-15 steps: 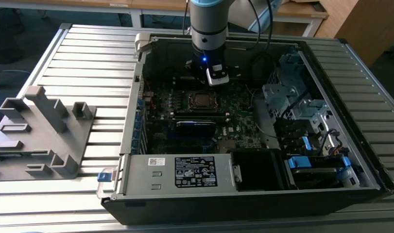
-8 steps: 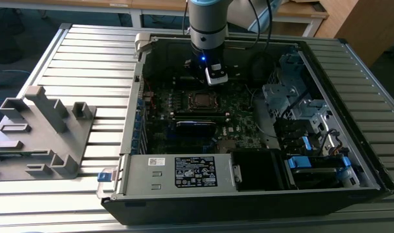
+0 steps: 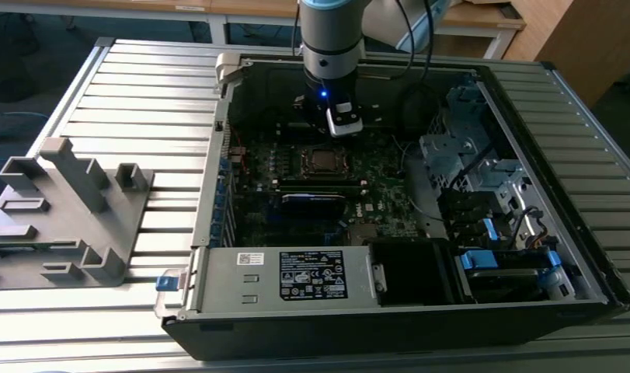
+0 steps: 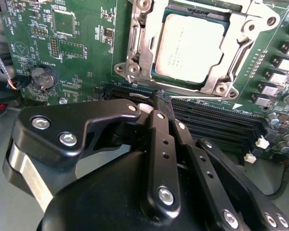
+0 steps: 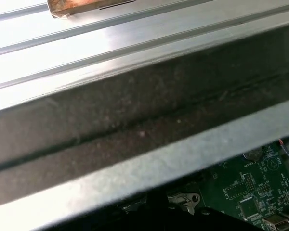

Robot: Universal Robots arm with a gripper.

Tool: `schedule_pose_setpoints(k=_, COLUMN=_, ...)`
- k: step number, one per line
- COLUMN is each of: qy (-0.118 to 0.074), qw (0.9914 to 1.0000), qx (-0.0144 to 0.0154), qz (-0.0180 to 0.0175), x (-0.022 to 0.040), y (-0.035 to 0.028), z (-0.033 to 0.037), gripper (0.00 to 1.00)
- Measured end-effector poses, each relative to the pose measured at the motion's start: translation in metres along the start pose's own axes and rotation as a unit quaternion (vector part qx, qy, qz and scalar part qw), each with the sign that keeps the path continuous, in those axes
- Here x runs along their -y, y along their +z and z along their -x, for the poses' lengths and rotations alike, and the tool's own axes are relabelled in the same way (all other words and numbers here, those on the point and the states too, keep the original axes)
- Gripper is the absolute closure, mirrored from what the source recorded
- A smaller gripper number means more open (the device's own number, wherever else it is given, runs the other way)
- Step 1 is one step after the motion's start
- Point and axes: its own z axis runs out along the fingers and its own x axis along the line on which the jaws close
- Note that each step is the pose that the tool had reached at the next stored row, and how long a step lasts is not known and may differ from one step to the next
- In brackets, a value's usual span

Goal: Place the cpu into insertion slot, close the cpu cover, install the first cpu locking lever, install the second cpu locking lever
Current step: 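Install the first cpu locking lever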

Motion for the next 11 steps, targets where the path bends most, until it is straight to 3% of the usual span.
schedule_pose_setpoints(k=11, qy=0.005, qw=0.99999, qx=0.0008, qz=-0.0003, x=-0.0035, y=0.0021, z=-0.0014, gripper=0.90)
